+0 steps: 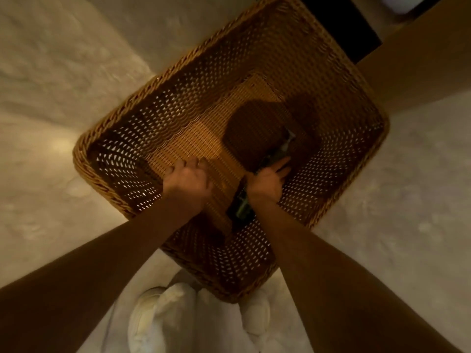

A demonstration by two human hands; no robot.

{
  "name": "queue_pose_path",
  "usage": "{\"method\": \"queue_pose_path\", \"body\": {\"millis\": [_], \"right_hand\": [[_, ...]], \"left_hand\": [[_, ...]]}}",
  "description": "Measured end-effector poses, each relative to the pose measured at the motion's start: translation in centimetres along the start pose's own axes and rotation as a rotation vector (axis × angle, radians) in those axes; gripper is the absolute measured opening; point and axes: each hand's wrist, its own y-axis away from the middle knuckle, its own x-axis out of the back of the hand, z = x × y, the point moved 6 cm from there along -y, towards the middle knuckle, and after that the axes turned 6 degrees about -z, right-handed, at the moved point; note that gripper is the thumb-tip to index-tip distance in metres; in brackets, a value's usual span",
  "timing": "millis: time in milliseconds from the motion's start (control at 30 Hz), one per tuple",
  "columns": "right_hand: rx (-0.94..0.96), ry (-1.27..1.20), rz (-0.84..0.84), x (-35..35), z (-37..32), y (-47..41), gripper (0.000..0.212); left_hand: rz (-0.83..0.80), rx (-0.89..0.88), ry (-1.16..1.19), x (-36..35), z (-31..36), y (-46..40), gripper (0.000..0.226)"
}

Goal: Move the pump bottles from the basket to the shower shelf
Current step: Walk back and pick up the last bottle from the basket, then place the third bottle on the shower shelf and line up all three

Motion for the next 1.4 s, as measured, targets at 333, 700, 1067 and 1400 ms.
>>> {"method": "queue_pose_path", "body": {"millis": [333, 700, 1067, 1400], "right_hand": [[0.079, -0.498, -0.155, 1.9, -2.4, 4.3, 0.067], [0.576, -0.521, -0.234, 23.4, -13.2, 22.9, 0.068], [0.884, -0.629, -0.455, 45.5, -21.5, 46.4, 0.066], [1.082, -0.557, -0.579, 52.1, -22.8, 67.8, 0.070]], "left_hand": [[-0.172, 0.256, 0.773, 1.9, -1.0, 2.9, 0.040], [-0.300, 0.575, 1.918, 15.4, 2.9, 18.4, 0.026], [-0.176, 0.408, 2.439, 37.9, 6.6, 42.2, 0.038], [0.199, 0.467, 2.617, 43.9, 3.2, 61.8, 0.032]]}}
